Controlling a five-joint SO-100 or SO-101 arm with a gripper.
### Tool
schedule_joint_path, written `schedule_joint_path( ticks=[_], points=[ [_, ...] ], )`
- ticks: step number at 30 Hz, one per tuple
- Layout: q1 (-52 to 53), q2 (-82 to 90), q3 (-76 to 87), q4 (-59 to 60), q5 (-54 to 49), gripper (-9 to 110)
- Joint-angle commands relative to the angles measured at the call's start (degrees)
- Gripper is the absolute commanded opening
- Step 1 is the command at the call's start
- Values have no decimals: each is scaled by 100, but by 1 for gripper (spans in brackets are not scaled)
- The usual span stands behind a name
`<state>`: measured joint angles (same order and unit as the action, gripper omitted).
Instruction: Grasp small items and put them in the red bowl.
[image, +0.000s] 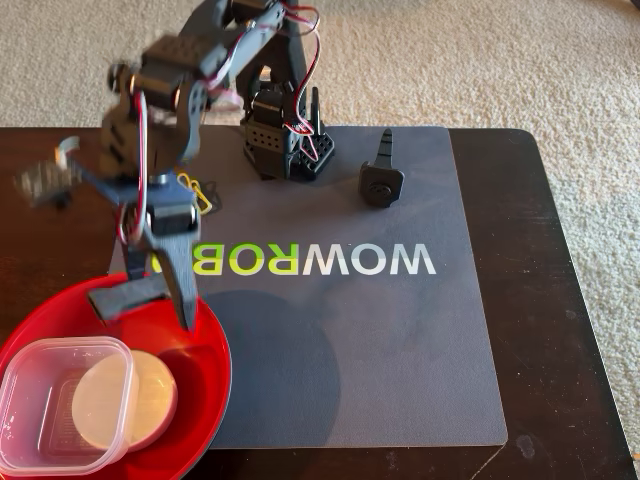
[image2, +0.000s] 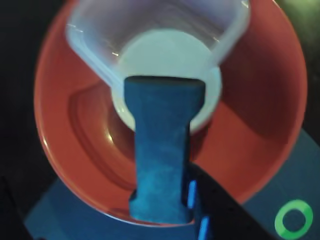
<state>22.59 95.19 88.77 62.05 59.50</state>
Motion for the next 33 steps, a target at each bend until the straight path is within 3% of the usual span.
schedule_joint_path(
  ticks=[1, 4, 6, 8, 12, 16, 18, 21, 25, 33],
  points=[
    [0, -264, -1037, 694, -193, 45],
    [-176, -589, -721, 510, -18, 46],
    [0, -1134, -1318, 729, -26, 44],
    [44, -615, -1942, 1002, -132, 45],
    [-44, -1178, -1819, 1002, -44, 44],
    [-79, 53, -1635, 1389, -9, 45],
    [53, 1028, -563, 1354, 9, 45],
    [659, 2338, 923, 1433, -88, 44],
    [1802, 3973, 2698, 1371, 826, 44],
    [4175, 2602, 3542, 1160, 1881, 38]
  ],
)
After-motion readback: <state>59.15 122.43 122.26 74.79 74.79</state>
